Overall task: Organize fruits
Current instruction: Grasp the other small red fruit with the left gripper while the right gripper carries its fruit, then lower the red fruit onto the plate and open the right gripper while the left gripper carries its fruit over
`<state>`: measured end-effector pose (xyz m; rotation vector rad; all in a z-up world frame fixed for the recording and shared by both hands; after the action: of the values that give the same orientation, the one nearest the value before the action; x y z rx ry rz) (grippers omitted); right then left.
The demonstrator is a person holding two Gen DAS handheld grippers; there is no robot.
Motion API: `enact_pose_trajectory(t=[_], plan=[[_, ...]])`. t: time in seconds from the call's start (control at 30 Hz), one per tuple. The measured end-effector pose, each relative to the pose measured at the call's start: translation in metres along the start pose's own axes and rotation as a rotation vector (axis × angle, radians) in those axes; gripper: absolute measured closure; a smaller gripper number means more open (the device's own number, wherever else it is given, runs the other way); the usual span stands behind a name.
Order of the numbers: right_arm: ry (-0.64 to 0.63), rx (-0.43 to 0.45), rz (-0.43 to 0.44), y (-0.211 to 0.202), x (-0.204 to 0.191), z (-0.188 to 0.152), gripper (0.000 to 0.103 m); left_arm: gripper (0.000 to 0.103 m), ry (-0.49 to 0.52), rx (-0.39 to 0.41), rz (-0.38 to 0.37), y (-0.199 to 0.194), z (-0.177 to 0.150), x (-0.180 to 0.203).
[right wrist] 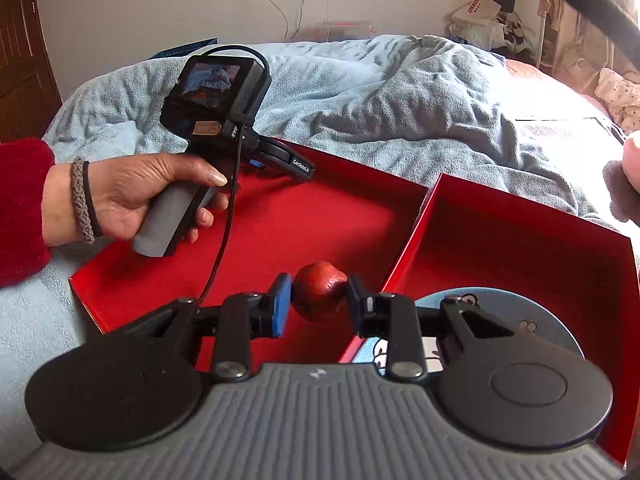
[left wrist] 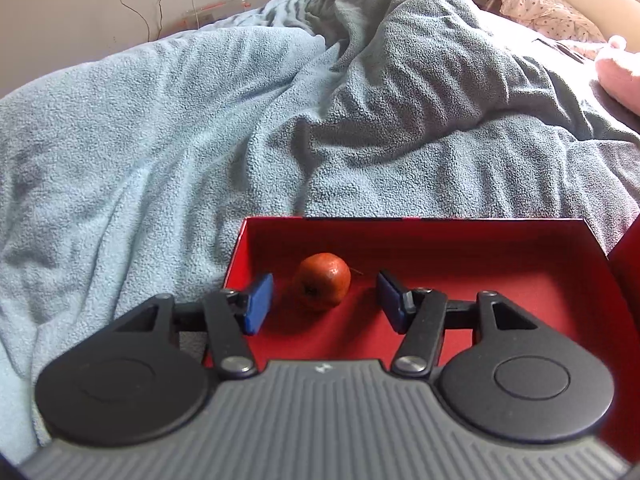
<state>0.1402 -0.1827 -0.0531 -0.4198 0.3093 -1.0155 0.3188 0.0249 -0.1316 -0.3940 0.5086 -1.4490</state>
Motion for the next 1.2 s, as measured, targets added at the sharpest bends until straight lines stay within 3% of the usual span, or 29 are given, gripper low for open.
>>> enact_pose_trajectory(t=[0.17, 0.27, 0.3, 0.7, 0.93, 1.2], plan=[[-0.006, -0.003, -0.011, -0.006, 0.0, -0.003, 0.068, 0.045, -0.02, 0.023, -0.014, 0.005, 0.002, 0.002], [0.004, -0.003, -0.017, -0.005, 0.002, -0.003, 0.068, 0.068, -0.019, 0.045, -0.019, 0.002, 0.0, 0.001], [0.006, -0.002, -0.021, -0.005, 0.002, -0.002, 0.068, 0.07, -0.031, 0.047, -0.027, 0.0, 0.0, 0.0], [0.025, 0.011, -0.039, -0.024, 0.007, -0.006, 0.068, 0.071, -0.062, 0.052, -0.044, -0.037, -0.002, 0.006], [0.042, 0.034, -0.055, -0.052, 0.012, -0.014, 0.068, 0.071, -0.086, 0.082, -0.068, -0.094, 0.005, 0.018], [0.075, 0.062, -0.093, -0.091, 0.019, -0.03, 0.068, 0.071, -0.041, 0.122, -0.116, -0.162, 0.01, 0.049]])
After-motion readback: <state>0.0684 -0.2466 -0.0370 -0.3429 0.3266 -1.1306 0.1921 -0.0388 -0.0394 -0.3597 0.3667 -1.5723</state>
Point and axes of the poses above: each gripper's, at about its wrist camera, not at the fingertips, and y roughly the way its jaws point, x to its right, z to its top, the point moved 4 cm from there along y, roughly the way its jaws point, and after that the axes turned 14 degrees about x, right-handed, at the moved point
